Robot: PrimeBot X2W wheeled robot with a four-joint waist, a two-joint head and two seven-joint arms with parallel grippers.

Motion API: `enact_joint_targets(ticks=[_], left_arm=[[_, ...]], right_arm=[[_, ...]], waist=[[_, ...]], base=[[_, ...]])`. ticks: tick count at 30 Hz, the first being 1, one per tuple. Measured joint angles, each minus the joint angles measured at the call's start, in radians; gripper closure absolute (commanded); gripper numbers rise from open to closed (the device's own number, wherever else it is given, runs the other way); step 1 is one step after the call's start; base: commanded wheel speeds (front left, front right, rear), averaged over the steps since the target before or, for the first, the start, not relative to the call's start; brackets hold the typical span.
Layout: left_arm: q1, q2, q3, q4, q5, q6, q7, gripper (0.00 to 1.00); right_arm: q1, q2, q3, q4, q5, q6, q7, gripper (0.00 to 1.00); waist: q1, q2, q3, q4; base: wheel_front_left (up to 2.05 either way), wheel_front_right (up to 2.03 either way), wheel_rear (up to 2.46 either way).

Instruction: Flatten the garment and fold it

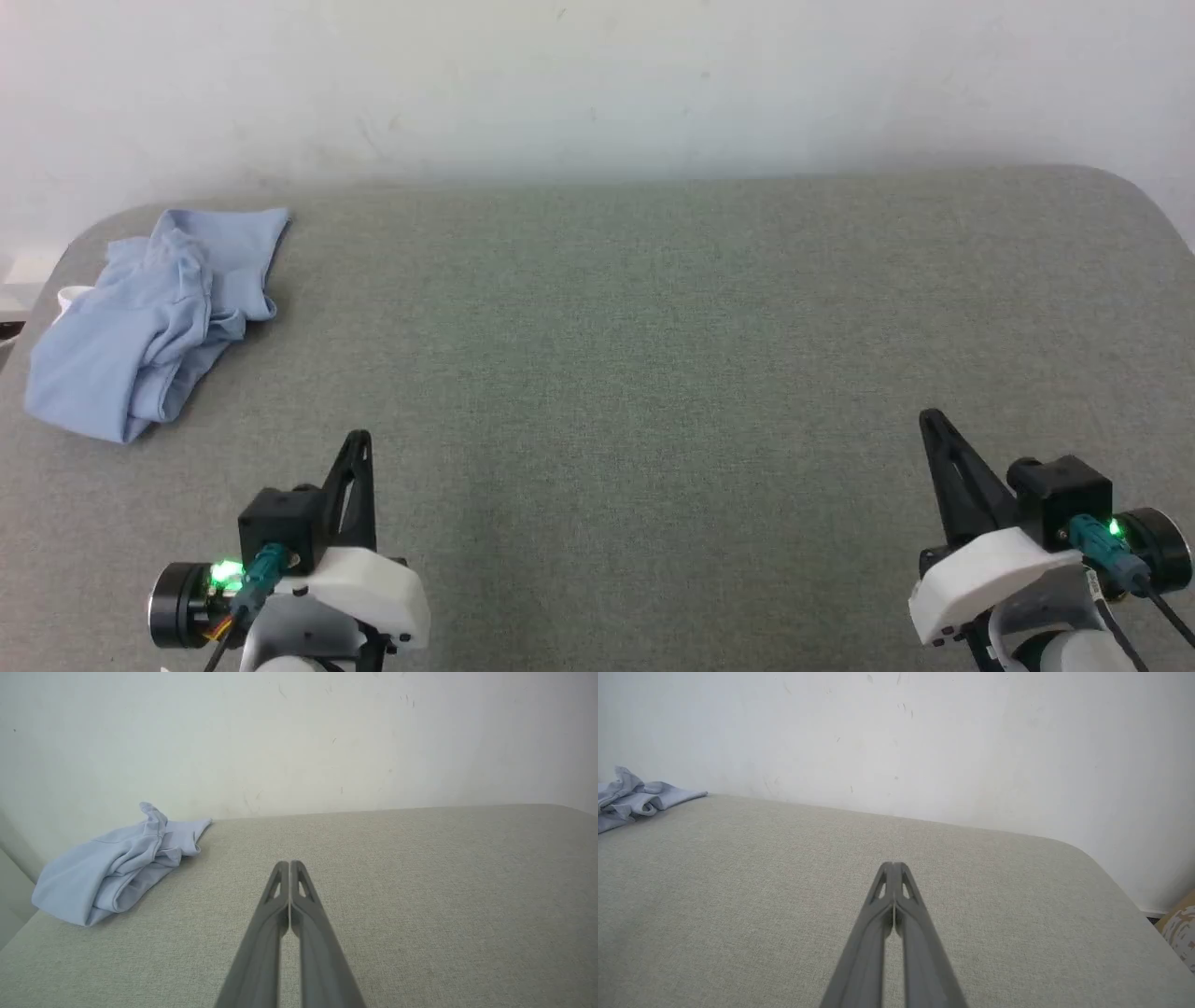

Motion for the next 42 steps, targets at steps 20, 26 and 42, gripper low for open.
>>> enact_joint_targets(ticks=[20, 26, 42], left_arm=[[0.000, 0.000, 0.000, 0.000, 0.000, 0.000, 0.000, 1.00], [0.000, 0.000, 0.000, 0.000, 0.000, 0.000, 0.000, 1.00], [0.000, 0.000, 0.000, 0.000, 0.000, 0.000, 0.000, 0.00]], right_arm=[[0.000, 0.000, 0.000, 0.000, 0.000, 0.000, 0.000, 1.00], [0.000, 0.000, 0.000, 0.000, 0.000, 0.000, 0.000, 1.00], [0.000, 0.000, 0.000, 0.000, 0.000, 0.000, 0.000, 0.00]], waist=[[0.0000, 0.0000, 0.000, 0.000], [0.0000, 0.0000, 0.000, 0.000], [0.0000, 0.0000, 0.000, 0.000]], base=[[0.00, 0.00, 0.00], [0.00, 0.00, 0.00], [0.00, 0.00, 0.00]])
